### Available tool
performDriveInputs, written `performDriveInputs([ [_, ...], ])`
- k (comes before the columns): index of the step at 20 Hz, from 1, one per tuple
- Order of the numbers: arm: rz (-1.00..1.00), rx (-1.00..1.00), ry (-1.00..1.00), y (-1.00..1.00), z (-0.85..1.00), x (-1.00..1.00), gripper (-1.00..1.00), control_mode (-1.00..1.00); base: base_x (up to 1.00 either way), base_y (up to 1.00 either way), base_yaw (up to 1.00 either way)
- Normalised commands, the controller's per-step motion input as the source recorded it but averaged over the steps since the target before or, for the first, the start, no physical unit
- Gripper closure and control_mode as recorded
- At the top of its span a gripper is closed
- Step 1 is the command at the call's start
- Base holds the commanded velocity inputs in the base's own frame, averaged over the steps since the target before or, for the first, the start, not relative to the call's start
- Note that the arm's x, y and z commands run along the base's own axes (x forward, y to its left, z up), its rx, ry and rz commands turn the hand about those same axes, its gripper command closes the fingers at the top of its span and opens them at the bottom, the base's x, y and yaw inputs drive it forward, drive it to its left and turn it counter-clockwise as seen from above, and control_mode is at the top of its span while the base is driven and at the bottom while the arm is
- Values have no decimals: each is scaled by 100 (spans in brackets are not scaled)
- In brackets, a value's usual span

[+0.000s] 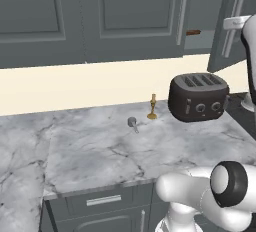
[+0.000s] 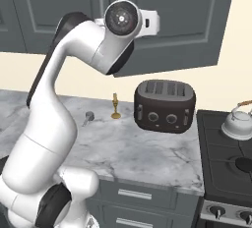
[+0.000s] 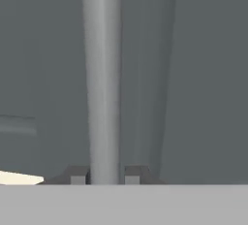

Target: Pick the pan from the cabinet and place it on the stove. Then turn on the stove burner for the pan.

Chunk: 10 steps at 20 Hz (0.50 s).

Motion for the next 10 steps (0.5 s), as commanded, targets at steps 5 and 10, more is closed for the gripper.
performDriveInputs([
  [5, 0, 0, -2, -79, 6, -67, 100, -100, 0, 0, 0],
  [10, 0, 0, 0, -63, 1, -44, 100, -100, 0, 0, 0],
])
